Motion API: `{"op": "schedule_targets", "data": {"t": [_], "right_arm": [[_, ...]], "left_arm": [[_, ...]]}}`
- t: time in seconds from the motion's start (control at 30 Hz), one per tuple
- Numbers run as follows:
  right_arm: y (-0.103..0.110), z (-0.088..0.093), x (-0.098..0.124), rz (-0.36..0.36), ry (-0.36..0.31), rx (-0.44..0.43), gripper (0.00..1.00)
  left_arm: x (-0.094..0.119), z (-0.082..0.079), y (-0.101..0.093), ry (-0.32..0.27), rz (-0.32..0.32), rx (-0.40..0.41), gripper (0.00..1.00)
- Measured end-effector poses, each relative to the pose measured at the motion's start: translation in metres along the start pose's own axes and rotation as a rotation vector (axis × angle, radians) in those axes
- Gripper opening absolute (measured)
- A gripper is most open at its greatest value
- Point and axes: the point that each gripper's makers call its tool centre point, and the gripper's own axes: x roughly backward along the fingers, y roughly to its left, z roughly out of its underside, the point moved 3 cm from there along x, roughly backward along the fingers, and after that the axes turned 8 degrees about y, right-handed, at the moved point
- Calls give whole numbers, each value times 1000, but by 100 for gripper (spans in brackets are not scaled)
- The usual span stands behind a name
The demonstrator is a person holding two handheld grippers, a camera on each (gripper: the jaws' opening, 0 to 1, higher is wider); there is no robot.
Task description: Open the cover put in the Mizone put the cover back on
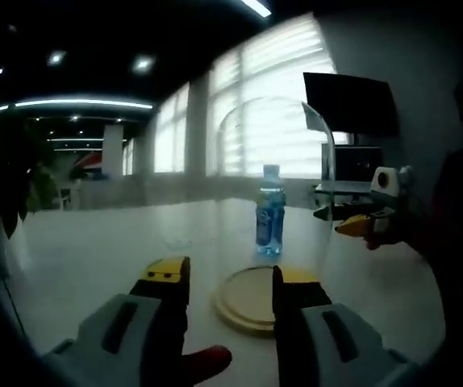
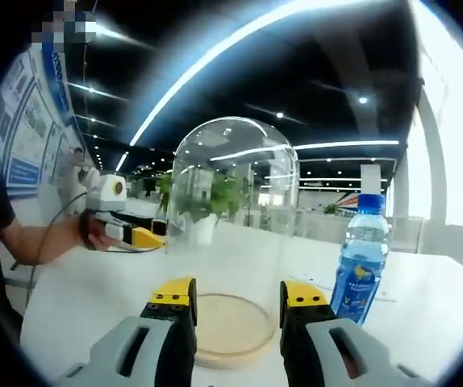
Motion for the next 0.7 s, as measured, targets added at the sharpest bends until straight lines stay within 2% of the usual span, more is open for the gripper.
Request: {"op": "schedule_targets", "data": {"t": [0.17,0.3,0.47,0.7], "right_arm": [[-3,-2,-7,-16,17,22,39],[-4,-5,-10,-46,25,22,45],[-8,-4,-11,-61,21,-4,48],[-9,-6,-14,-101,16,2,51]], "left_arm": [[-8,-1,-2,21,36,-9,42],[-16,-1,-4,40,75,-24,49],[-23,-6,-5,28,139,-10,51],[-23,-21,-9,-13,219,12,51]]}}
